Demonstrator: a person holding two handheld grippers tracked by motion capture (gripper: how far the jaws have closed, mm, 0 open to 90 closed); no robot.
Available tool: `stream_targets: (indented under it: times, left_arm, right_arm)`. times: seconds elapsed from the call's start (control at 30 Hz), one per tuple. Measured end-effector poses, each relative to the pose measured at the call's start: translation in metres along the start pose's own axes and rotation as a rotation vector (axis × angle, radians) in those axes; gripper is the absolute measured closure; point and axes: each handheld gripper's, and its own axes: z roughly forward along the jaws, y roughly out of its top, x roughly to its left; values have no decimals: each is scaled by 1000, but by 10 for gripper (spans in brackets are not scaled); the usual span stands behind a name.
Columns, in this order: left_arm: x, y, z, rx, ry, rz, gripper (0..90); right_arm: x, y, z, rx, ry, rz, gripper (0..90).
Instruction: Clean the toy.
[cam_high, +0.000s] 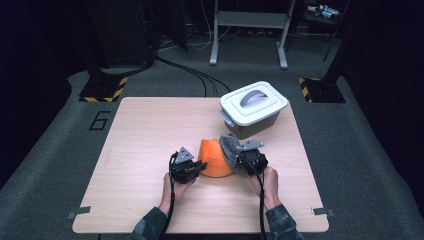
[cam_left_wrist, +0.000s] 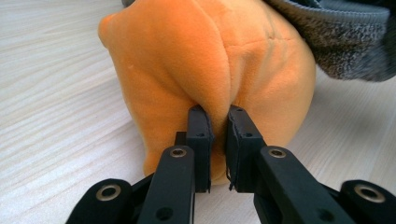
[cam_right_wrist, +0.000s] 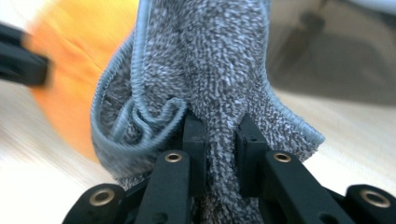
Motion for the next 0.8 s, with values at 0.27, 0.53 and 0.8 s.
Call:
stream_targets:
  times: [0.27,0.53,0.8]
  left_arm:
    - [-1,0,-1,11,-10,9,810]
    - [-2,-2,0,7,-11,10,812]
    - [-1,-3,0,0,-16,0,810]
  right_arm:
    - [40,37,-13,-54,75,-117,776]
    - [35,27,13,-8,77,-96,779]
    - [16,8,10,24,44,-42,779]
